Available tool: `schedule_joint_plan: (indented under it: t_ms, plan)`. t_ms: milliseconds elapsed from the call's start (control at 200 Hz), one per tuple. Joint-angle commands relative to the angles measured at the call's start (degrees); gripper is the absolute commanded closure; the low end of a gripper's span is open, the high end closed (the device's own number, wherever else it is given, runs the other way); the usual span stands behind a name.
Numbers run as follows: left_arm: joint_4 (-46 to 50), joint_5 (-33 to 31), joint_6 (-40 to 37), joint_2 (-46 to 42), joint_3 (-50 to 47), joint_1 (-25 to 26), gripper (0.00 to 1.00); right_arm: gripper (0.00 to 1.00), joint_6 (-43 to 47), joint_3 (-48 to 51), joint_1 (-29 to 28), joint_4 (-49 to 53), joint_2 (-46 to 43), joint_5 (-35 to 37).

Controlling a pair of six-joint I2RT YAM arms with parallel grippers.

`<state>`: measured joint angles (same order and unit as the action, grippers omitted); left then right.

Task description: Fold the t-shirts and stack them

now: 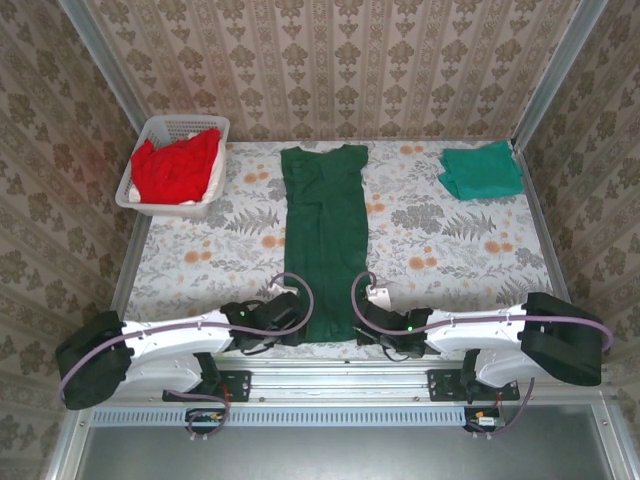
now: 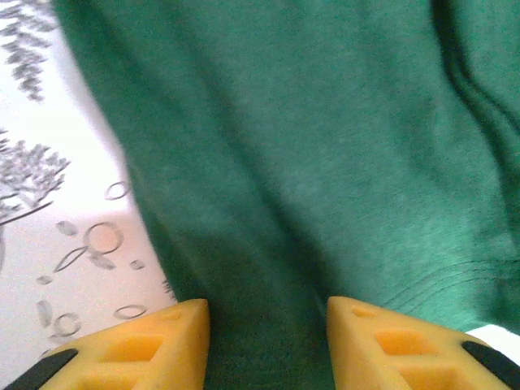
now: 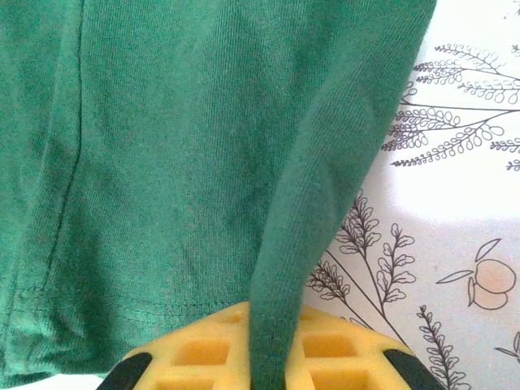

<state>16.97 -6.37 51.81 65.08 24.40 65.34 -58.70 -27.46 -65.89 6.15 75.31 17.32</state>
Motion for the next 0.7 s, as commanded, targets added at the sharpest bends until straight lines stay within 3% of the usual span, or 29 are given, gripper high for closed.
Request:
schedule_joint_plan:
  t_ms: [0, 130, 315, 440, 580, 695]
  plan:
    - [-3.7, 1.4, 0.0, 1.5, 0.0, 1.1, 0.66, 0.87, 0.6, 0.5, -0.2, -0.3, -1.6, 2.4]
    - [-2.7, 1.1, -0.7, 0.7, 0.6, 0.6, 0.98, 0.89, 1.7, -0.4, 0.2, 1.5, -3.8, 3.0]
    - [-0.2, 1.9, -3.8, -6.2, 3.0, -3.1, 1.00, 0.93, 2.1, -3.2, 1.8, 7.2, -9.3, 5.5]
    - [1.9, 4.3, -7.5, -8.0, 6.4, -9.8, 1.00, 0.92, 3.2, -6.1, 5.4, 10.3, -11.3, 6.8]
    - [-0.1, 10.3, -12.5, -4.0, 10.7, -20.5, 1.00, 0.89, 7.7, -9.8, 13.5, 8.7, -9.6, 3.3]
    - [-1.1, 13.2, -16.4, 3.5, 16.7, -26.0, 1.00, 0.89, 12.6, -15.3, 20.1, 7.3, -4.0, -0.5]
